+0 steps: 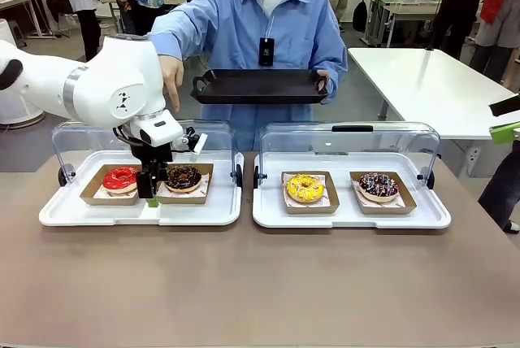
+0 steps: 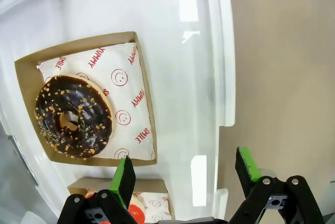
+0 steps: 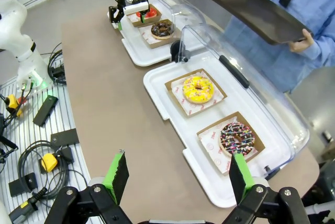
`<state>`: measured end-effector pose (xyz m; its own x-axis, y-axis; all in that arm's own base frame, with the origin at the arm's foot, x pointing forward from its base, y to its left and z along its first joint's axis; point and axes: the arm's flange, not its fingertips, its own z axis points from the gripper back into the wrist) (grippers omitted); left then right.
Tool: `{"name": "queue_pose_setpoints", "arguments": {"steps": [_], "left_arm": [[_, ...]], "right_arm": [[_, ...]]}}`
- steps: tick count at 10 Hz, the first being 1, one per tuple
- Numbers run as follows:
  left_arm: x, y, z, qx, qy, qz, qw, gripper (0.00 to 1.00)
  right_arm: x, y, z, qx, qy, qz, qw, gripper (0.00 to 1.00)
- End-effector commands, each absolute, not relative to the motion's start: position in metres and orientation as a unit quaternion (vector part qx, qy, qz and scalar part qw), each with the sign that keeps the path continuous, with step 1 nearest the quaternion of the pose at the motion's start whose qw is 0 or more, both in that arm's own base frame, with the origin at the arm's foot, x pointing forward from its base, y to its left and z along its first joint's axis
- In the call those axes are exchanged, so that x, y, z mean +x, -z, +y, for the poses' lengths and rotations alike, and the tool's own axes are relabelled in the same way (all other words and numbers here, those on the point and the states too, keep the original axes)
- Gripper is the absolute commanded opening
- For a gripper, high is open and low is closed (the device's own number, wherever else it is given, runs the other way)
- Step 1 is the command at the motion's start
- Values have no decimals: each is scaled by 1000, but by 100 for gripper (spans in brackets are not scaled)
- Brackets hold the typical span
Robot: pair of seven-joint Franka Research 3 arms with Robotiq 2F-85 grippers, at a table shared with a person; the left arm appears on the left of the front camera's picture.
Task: Provide the desired donut to the person.
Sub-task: Pick up and lift the Paper togo box containing the Donut pointed at by the person.
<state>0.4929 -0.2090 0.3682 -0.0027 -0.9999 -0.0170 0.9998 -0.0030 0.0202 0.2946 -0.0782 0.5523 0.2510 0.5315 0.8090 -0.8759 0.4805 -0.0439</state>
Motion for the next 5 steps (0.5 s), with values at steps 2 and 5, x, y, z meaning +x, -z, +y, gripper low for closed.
{"name": "queue_pose_setpoints", "arguments": {"steps": [2,5], "left_arm": [[493,-359,-207,20,718,-20,696,100],[492,-350,-207,48,716,-29,695,100]], "right_arm": [[297,-552,-78,222,-464,-407,755,100],[297,-552,-78,222,-464,-407,755,100]]}}
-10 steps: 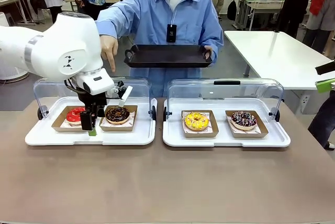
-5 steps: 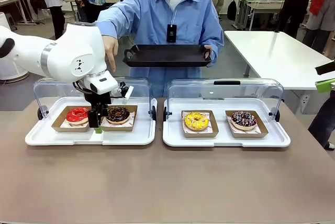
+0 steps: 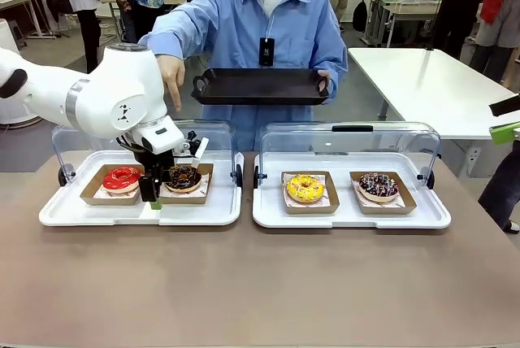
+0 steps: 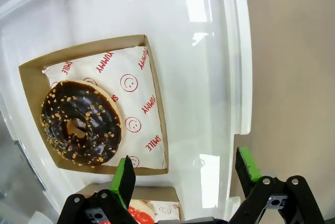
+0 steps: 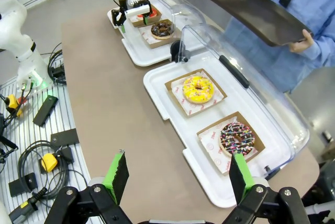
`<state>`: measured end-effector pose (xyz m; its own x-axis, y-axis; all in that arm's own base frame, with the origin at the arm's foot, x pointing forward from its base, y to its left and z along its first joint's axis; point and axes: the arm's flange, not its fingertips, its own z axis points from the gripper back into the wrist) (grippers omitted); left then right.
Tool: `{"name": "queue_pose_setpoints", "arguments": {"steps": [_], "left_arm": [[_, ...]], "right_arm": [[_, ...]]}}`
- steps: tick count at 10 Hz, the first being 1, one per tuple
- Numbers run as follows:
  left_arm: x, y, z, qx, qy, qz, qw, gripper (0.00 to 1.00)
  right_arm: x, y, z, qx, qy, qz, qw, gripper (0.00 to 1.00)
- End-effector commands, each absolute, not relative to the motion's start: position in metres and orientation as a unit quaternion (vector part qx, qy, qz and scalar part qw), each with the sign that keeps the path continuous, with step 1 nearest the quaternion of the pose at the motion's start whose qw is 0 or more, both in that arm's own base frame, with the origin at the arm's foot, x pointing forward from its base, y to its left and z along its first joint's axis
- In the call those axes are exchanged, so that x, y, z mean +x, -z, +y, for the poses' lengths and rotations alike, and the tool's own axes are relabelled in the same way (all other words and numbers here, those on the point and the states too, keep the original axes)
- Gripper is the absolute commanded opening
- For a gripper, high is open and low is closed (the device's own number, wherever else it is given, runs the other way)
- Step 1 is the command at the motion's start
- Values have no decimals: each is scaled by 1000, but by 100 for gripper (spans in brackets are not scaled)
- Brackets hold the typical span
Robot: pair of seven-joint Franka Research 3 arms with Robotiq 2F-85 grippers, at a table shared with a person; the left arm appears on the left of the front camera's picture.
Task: Provide the desired donut to the person.
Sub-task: Pick up and lift the Paper togo box containing the Donut pointed at by the person.
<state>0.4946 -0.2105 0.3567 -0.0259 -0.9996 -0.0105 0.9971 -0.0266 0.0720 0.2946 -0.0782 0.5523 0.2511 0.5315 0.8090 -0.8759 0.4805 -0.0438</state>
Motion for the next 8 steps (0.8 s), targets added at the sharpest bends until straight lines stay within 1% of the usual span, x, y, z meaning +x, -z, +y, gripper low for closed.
{"name": "queue_pose_setpoints", "arguments": {"steps": [1,8], "left_arm": [[493,-349,-207,51,715,-28,697,100],[510,-330,-203,36,704,-27,709,100]], "right_arm": [[297,-552,-78,222,-464,-407,755,100],[297,-552,-78,222,-464,-407,755,100]]}}
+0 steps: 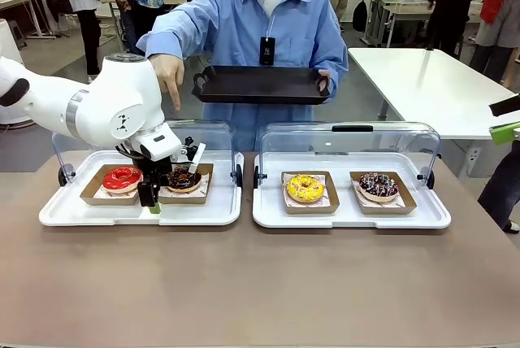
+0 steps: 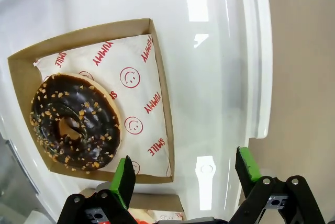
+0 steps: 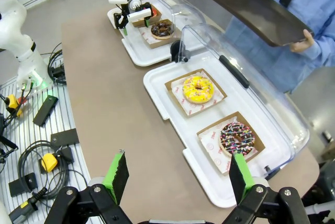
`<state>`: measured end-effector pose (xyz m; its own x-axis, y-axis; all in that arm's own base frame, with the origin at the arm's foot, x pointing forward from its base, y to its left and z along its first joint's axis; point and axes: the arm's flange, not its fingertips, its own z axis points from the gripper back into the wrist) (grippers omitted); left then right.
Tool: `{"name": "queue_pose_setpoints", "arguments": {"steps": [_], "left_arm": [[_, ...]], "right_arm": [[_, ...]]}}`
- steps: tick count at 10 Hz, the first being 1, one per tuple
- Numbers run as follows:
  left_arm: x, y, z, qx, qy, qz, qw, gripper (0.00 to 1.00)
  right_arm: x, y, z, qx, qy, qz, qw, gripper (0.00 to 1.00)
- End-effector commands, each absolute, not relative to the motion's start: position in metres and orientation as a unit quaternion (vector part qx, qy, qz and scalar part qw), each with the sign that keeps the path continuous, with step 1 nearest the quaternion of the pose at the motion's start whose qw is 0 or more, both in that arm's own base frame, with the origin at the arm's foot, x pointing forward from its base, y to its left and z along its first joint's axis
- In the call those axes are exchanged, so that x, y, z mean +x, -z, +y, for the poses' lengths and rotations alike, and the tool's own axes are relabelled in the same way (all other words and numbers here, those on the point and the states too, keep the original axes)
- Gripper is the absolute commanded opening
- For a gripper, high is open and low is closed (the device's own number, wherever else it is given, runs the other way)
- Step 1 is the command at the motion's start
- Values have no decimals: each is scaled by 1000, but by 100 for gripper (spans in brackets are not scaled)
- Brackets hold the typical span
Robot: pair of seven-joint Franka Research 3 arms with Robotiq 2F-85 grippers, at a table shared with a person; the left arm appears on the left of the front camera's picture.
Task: Provide the desired donut to the person.
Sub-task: Pick up and lift the Paper togo box containing the Donut pointed at by the person.
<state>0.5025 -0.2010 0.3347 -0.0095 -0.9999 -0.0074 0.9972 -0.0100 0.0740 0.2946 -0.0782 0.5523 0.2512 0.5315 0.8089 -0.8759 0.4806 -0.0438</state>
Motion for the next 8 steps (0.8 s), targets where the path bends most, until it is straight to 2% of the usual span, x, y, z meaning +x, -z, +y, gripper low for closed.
{"name": "queue_pose_setpoints", "arguments": {"steps": [1,4,5,6,7,8], "left_arm": [[512,-328,-203,35,703,-24,710,100],[512,-329,-201,33,700,-22,713,100],[512,-330,-200,33,701,-27,712,94],[512,-330,-199,33,701,-26,712,40],[512,-330,-199,32,701,-24,712,34],[512,-330,-199,30,702,-23,711,0]], "right_arm": [[297,-552,-78,222,-464,-407,755,100],[297,-552,-78,222,-464,-407,755,100],[297,-552,-78,222,-464,-407,755,100],[297,-552,-78,222,-464,-407,755,100],[297,-552,-78,222,-464,-407,755,100],[297,-552,-78,222,-464,-407,755,100]]}}
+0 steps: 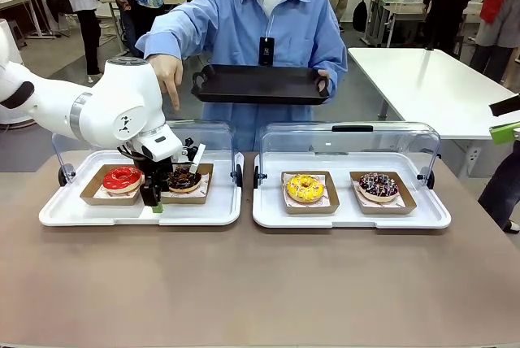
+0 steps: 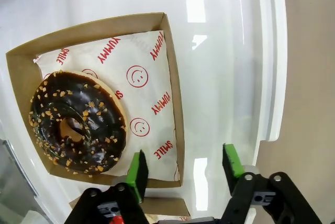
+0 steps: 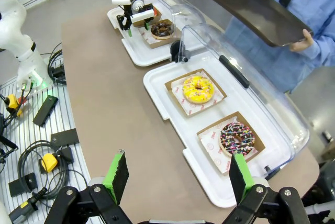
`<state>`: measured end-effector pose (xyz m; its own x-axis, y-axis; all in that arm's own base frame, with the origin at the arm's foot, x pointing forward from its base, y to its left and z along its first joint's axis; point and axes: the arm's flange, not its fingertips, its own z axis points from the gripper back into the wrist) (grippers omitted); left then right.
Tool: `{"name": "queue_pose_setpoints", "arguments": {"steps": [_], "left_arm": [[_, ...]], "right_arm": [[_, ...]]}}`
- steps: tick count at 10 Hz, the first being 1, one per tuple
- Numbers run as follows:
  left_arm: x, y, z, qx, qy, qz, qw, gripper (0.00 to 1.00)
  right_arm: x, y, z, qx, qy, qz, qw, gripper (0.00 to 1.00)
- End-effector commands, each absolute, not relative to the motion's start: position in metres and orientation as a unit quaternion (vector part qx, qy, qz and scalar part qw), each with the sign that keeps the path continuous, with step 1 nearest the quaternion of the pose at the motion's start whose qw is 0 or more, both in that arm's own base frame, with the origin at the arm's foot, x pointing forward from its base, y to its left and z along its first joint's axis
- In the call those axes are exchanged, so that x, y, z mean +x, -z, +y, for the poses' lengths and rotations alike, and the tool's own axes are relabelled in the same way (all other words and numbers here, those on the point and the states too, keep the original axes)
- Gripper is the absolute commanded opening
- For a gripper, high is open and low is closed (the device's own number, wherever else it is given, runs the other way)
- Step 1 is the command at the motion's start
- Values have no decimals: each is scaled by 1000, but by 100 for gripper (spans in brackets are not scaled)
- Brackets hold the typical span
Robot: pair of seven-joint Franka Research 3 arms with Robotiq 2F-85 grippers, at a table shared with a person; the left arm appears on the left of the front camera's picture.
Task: Provide the desired donut to the person.
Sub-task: Pick up and lift the Paper togo box containing the Donut pointed at by the person.
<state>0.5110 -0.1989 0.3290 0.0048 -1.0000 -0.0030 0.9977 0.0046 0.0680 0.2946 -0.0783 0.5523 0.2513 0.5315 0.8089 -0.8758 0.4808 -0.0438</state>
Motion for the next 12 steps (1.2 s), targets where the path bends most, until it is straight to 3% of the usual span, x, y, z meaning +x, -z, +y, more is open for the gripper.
{"name": "queue_pose_setpoints", "arguments": {"steps": [1,2,3,5,12], "left_arm": [[512,-330,-199,28,702,-21,711,0],[513,-328,-200,25,703,-17,711,0],[513,-327,-200,22,703,-14,710,14],[513,-326,-199,20,704,-14,709,0],[501,-342,-199,18,721,-8,692,0]], "right_arm": [[297,-552,-78,222,-464,-407,755,100],[297,-552,-78,222,-464,-407,755,100],[297,-552,-78,222,-464,-407,755,100],[297,-552,-78,222,-464,-407,755,100],[297,-552,-78,222,-464,-407,755,100]]}}
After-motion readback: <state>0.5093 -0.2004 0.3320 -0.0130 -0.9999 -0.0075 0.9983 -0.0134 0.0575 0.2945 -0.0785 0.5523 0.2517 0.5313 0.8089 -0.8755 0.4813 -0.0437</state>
